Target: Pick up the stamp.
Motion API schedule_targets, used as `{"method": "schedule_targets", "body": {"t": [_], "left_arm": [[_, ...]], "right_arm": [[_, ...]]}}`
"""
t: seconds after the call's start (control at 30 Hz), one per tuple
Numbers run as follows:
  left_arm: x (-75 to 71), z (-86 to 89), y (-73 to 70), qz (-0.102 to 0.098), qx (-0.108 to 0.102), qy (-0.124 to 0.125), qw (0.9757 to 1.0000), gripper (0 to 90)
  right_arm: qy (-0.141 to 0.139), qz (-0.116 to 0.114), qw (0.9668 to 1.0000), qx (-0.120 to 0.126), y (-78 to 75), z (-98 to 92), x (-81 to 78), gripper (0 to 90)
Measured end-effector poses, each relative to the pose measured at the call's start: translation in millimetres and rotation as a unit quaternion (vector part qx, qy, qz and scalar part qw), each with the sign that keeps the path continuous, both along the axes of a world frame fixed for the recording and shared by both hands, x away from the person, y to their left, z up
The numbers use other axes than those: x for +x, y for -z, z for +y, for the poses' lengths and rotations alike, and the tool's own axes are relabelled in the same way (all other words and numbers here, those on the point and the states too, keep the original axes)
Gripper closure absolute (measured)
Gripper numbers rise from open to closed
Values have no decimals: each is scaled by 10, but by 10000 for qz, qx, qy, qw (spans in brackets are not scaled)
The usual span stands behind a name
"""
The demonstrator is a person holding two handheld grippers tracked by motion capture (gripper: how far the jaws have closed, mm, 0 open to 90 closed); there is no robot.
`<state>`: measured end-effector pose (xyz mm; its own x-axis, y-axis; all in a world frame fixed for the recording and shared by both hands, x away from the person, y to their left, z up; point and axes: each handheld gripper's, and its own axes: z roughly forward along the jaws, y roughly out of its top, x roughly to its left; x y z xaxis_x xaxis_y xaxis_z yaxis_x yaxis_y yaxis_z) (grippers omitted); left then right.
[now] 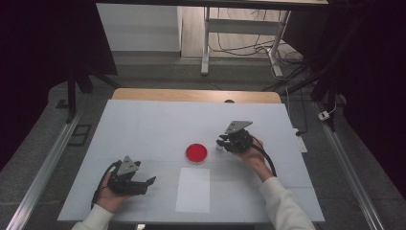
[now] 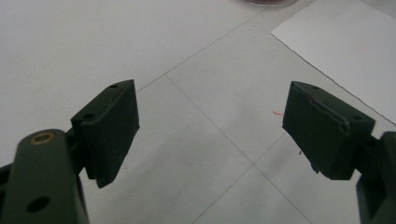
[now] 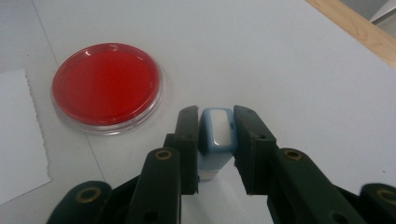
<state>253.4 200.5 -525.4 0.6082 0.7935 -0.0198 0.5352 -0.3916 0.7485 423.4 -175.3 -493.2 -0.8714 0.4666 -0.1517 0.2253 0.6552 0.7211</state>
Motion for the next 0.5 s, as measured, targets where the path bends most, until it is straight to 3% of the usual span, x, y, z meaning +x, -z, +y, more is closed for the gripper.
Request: {"method": "schedule_targets", "body": {"t": [0.33, 0.43, 0.5], "left_arm": [[-2, 6, 3, -3, 4, -5, 10000, 186], [-2, 8, 5, -5, -1, -14, 10000, 186], [-4, 10, 4, -3, -6, -15, 10000, 187]], "right_arm": [[-124, -144, 9998, -86, -12, 16, -32, 751], [-92, -151, 9998, -32, -20, 6, -33, 751], [-17, -122, 9998, 158, -43, -19, -38, 751]]}}
